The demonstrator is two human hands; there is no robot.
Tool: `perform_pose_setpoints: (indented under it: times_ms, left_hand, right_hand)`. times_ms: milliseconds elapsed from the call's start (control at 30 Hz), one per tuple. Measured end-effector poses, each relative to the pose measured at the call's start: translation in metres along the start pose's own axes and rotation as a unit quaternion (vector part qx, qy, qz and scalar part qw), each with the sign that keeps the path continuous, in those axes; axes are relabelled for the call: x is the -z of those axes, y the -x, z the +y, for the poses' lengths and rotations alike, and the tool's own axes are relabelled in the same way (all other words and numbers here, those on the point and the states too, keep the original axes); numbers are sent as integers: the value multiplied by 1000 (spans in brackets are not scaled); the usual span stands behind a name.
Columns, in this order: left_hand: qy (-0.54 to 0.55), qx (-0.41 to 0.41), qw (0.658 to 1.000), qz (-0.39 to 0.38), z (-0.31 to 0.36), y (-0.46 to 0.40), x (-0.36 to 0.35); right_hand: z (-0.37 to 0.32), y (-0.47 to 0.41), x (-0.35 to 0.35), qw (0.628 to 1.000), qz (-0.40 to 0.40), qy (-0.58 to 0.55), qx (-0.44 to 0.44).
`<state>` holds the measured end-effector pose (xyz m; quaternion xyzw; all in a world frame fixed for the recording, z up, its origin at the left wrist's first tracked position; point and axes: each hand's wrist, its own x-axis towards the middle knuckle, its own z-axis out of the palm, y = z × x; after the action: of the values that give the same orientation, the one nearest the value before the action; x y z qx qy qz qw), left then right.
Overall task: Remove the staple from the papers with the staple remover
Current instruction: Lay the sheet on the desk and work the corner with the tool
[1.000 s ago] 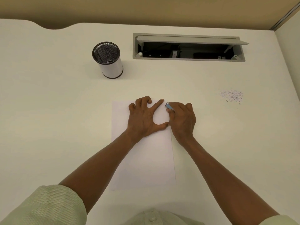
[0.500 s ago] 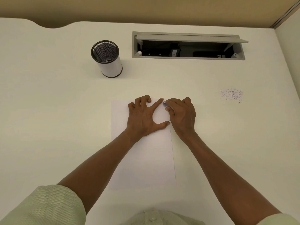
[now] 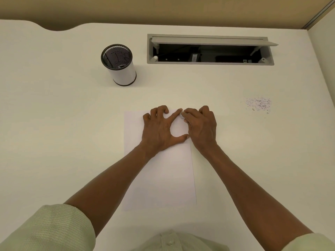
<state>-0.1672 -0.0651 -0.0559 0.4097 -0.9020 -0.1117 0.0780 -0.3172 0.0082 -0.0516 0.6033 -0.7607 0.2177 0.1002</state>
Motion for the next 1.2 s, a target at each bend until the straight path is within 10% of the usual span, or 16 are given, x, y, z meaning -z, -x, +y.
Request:
perform_pose_setpoints:
  times_ms: [300, 433, 767, 1200]
  left_hand:
    - [2, -5, 1000, 5, 0, 0, -1]
    - [-10, -8, 1000, -13, -2, 0, 0]
    - [5, -22, 996, -88, -1, -20, 14]
    - [107, 52, 984, -132, 11, -52, 37]
  right_hand:
    - [3, 10, -4, 992, 63, 72, 83]
    - [-11, 17, 7, 989, 45, -33, -136]
    - [-6, -3, 55, 709, -74, -443, -543]
    - [6, -16, 46, 757, -169, -410, -479]
